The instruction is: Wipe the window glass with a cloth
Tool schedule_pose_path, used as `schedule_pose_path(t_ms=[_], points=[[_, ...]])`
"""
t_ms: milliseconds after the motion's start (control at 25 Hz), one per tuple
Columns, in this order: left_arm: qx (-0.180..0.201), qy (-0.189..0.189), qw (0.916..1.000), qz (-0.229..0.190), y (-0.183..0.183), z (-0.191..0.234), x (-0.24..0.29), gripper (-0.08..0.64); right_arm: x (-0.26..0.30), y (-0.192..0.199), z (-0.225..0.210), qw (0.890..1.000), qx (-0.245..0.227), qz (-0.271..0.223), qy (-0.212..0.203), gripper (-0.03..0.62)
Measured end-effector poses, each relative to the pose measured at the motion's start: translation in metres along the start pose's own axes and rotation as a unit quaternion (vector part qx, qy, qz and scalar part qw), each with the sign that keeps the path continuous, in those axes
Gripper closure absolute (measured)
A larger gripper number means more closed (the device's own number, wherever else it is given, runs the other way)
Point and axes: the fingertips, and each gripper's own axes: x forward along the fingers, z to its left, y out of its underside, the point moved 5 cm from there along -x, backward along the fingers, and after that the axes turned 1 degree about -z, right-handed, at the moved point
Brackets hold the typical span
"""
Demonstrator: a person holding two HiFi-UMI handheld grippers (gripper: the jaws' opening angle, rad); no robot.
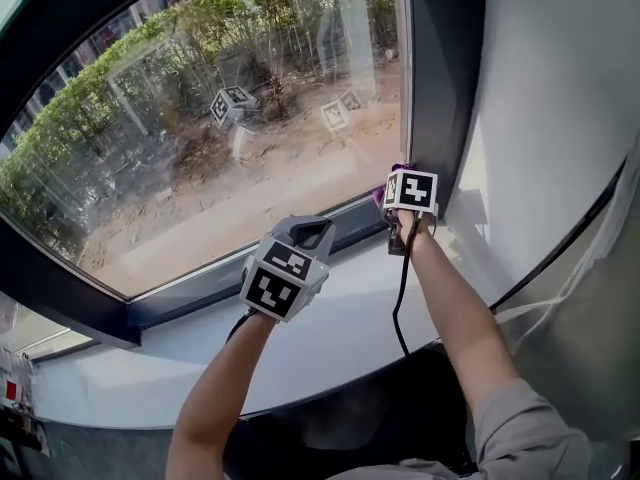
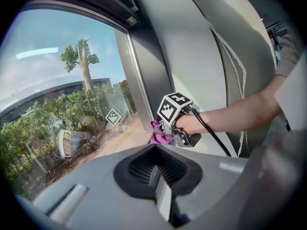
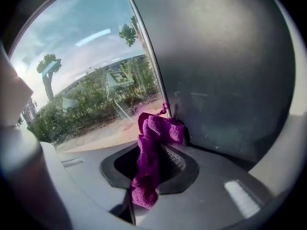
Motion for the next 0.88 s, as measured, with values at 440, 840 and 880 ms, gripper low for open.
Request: schedule_pose_path(t_ms=[440,840,880], points=[[0.007,-0.001,1.0,-0.003,-0.004,-0.004,-0.001,0.56,-0.011,-0.019,0.006,0.996,0.028,-0.074,-0.05,0.492],[0.029,-0.034,0.9986,-0.028,-0.038,0.011,-0.028,0.56,-0.085,-0.111,0.046,0.979,-0.054,-0.183,-0.067,0.491],[0.034,-0.038,0.9982,-0.032,-0.044,0.014,-0.031,0.56,-0.092,-0.12,0.049,0.977,-0.059,-0.191,-0.068,0.491]])
